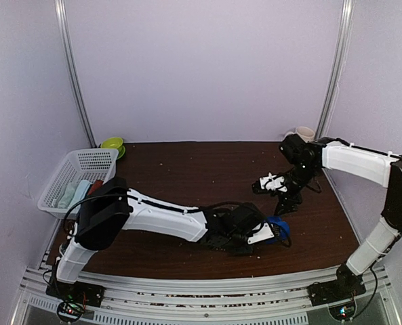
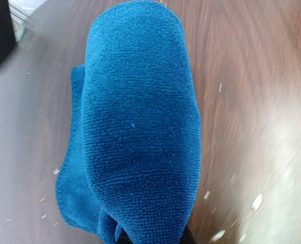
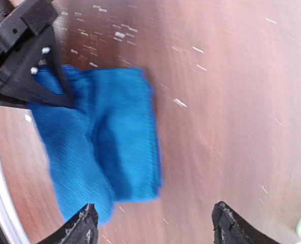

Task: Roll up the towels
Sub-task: Roll the towel at the center of the board.

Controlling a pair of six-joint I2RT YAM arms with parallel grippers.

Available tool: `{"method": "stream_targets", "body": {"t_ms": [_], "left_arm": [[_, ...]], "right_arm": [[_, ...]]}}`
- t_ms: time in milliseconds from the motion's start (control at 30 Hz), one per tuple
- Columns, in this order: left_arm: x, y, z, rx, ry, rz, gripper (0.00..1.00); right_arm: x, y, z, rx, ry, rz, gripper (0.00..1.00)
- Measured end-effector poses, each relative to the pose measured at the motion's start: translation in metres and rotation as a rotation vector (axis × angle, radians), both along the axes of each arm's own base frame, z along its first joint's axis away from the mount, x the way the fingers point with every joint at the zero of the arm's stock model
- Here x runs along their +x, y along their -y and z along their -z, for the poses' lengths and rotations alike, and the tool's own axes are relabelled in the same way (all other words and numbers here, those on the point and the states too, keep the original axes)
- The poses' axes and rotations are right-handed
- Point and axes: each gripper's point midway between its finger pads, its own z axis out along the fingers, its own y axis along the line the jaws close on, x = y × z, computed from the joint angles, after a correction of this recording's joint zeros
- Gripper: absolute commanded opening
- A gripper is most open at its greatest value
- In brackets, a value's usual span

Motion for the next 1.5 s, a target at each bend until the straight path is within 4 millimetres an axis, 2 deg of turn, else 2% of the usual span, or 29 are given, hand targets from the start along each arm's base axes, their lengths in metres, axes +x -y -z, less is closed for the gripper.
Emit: {"method": "stream_targets", "body": {"t_ms": [67, 133, 200, 233, 433, 667, 900, 1000, 1200, 1367, 1500], "left_arm": [[-0.003, 0.01, 0.0, -0.02, -0.07, -0.014, 0.0], [-0.005, 0.016, 0.0, -0.034, -0.135, -0.033, 0.0], [-0.007, 0.02, 0.002, -0.047, -0.199, -0.053, 0.0], [-0.007, 0.021, 0.001, -0.052, -0.221, -0.062, 0.0], [-0.003, 0.022, 0.0, -0.08, -0.39, -0.132, 0.0], [0.001, 0.023, -0.001, -0.106, -0.492, -0.246, 0.0], [0.01, 0.027, -0.003, -0.166, -0.608, -0.396, 0.0], [0.014, 0.028, -0.003, -0.194, -0.683, -0.46, 0.0], [0.026, 0.03, -0.002, -0.28, -0.865, -0.574, 0.0], [0.036, 0.035, -0.006, -0.366, -0.967, -0.66, 0.0], [0.044, 0.037, -0.008, -0.422, -1.027, -0.728, 0.0]], "right_arm": [[0.006, 0.017, -0.01, 0.009, 0.072, 0.041, 0.81], [0.01, 0.033, -0.012, 0.01, 0.127, 0.077, 0.85], [0.011, 0.05, -0.009, 0.002, 0.17, 0.112, 0.99], [0.009, 0.057, -0.006, -0.001, 0.187, 0.124, 1.0], [0.001, 0.09, 0.005, -0.02, 0.274, 0.205, 1.0], [0.028, 0.112, -0.017, 0.063, 0.356, 0.445, 1.0], [0.036, 0.134, -0.018, 0.212, 0.272, 0.738, 1.0], [0.033, 0.133, -0.014, 0.283, 0.182, 0.81, 1.0], [0.026, 0.112, -0.006, 0.417, -0.026, 0.874, 1.0], [0.025, 0.103, -0.012, 0.503, -0.104, 0.93, 1.0], [0.033, 0.095, -0.023, 0.57, -0.152, 0.941, 1.0]]}}
